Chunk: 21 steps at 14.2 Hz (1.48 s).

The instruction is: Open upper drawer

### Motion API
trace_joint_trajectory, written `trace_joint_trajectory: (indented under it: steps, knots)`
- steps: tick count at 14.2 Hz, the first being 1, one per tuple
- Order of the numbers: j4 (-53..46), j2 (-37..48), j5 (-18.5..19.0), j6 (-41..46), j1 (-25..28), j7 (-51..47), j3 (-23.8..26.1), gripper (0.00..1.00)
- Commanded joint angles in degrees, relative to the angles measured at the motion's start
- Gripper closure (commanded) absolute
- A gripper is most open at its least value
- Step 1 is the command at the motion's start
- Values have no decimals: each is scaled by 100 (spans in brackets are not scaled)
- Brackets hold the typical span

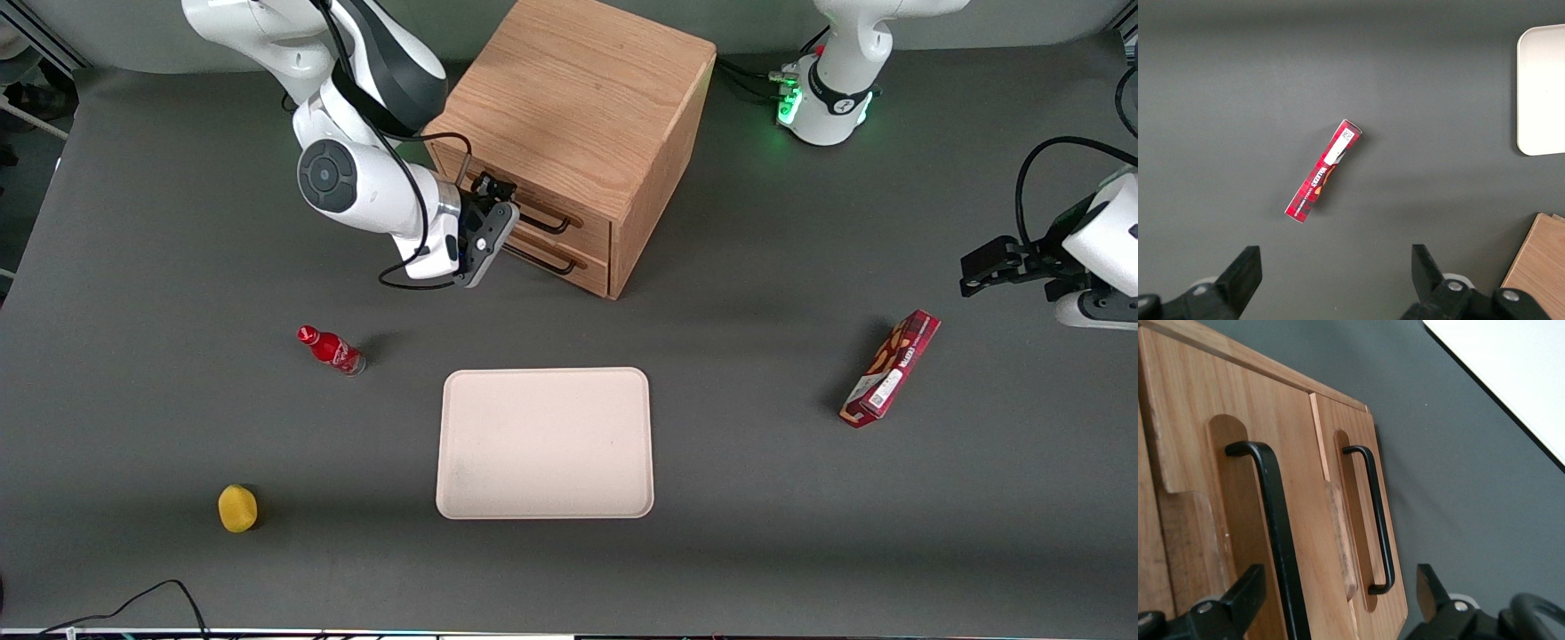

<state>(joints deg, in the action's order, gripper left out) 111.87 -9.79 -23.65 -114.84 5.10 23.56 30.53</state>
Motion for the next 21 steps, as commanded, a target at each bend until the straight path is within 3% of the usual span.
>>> trace_joint_trajectory:
  steps: [1, 6, 10, 21]
  knots:
    - [98, -14, -166, -213, -18, -89, 59, 0]
    - [212, -119, -149, -398, -18, -80, 147, 0]
    - [29, -382, 289, -398, -27, -80, 129, 0]
    - [-1280, -1454, 862, -223, -18, -89, -494, 0]
